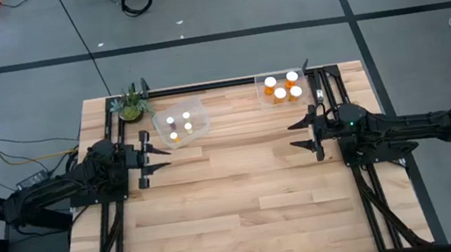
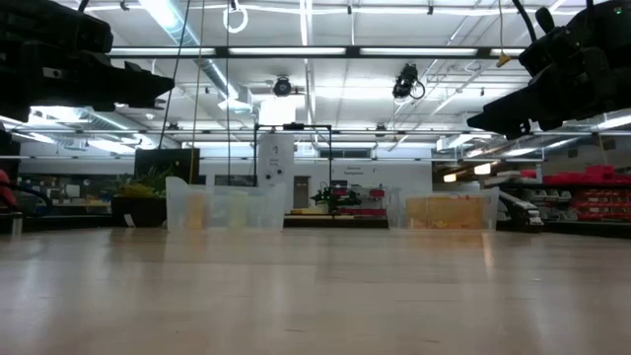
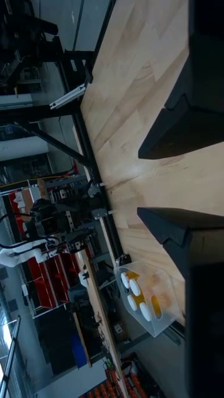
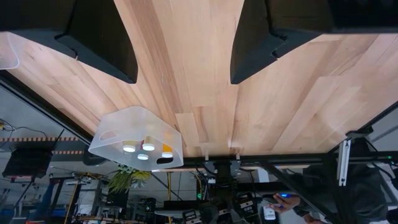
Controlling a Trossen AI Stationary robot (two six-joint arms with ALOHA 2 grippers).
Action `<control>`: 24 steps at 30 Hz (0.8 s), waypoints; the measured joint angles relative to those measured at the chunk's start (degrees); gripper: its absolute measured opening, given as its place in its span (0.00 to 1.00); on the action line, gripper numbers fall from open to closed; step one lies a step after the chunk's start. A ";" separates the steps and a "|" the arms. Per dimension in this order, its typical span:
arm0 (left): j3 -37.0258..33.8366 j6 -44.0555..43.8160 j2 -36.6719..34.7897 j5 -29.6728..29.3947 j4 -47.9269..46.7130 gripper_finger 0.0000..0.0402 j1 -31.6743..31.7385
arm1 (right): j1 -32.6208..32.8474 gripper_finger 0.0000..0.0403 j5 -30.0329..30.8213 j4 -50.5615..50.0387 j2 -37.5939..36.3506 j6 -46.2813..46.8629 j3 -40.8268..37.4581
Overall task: Pick and place medicine bottles into bin by pill shape (circle, oval)
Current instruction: Return to Home Position
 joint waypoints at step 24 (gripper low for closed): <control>-0.01 0.00 -0.01 0.01 0.00 0.37 0.00 | 0.01 0.66 0.00 -0.01 0.01 0.01 0.00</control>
